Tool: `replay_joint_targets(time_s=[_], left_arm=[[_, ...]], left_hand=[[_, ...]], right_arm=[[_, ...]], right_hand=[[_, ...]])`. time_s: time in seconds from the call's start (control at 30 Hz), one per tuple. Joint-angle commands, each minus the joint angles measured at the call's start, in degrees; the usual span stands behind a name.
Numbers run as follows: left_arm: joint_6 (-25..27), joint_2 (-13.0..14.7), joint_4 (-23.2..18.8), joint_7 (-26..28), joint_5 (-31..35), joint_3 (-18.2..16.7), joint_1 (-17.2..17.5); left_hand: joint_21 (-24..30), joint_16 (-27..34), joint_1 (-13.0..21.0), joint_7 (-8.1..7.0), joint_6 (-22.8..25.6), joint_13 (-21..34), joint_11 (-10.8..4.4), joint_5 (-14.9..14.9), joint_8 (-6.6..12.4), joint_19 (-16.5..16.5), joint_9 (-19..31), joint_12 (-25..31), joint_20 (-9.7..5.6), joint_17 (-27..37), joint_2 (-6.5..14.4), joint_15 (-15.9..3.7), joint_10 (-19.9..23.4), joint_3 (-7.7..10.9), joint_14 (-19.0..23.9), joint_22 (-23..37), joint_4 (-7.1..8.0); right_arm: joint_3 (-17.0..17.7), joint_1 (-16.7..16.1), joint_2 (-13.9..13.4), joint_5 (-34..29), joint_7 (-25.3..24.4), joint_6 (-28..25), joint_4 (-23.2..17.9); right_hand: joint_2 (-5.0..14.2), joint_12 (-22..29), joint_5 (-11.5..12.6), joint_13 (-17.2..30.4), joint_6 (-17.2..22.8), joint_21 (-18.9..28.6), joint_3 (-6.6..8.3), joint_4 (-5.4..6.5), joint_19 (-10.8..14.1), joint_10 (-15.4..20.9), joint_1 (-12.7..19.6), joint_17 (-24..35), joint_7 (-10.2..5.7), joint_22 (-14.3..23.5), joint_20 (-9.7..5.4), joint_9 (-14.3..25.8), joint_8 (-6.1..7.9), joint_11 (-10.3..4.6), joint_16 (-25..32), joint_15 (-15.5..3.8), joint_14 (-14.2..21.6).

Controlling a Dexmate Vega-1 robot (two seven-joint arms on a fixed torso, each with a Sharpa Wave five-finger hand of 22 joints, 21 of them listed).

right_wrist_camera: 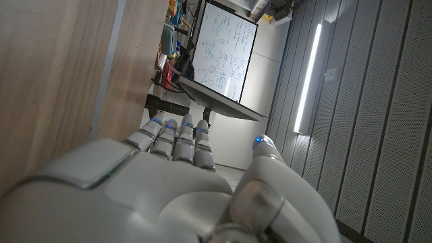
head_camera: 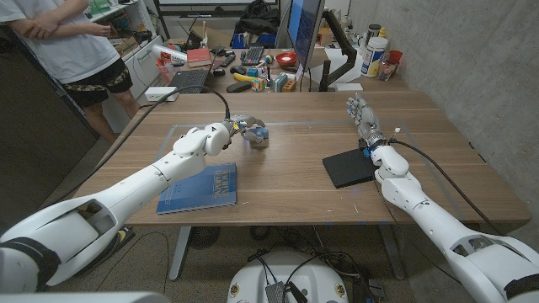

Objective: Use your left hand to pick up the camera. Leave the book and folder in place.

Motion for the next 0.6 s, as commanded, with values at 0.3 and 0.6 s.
replay_joint_targets(time_s=[0.3,0.6], left_arm=[[-1.3,-0.5,1.5,2.6,-0.8,0.5,-0.5],[-0.9,-0.5,1.2,2.9,-1.4,0.3,0.0]], left_hand=[[0.8,0.6,3.9,-0.42,2.3,0.4,-0.36,0.1,0.69,3.8,0.1,0.4,-0.13,0.3,0.9,-3.35,1.6,0.92,2.3,0.1,-1.72],[1.1,0.6,5.9,-0.74,2.6,0.5,-0.44,-0.1,0.67,5.6,0.1,0.4,-0.04,0.3,1.5,-3.41,2.0,1.56,2.7,0.0,-2.30]], right_arm=[[0.0,0.5,0.5,0.1,0.3,0.6,1.1],[0.1,0.4,0.4,0.3,0.7,0.6,1.3]], right_hand=[[-0.07,0.0,0.3,0.3,0.0,0.0,-0.31,-0.13,0.0,-0.1,-0.2,0.2,-0.32,0.3,0.31,0.2,-0.10,-0.11,0.2,0.04,0.1],[-0.06,0.0,0.3,0.3,0.0,0.0,-0.35,-0.16,-0.1,-0.1,-0.3,0.2,-0.27,0.3,0.34,0.2,-0.09,-0.19,0.2,0.04,0.1]])
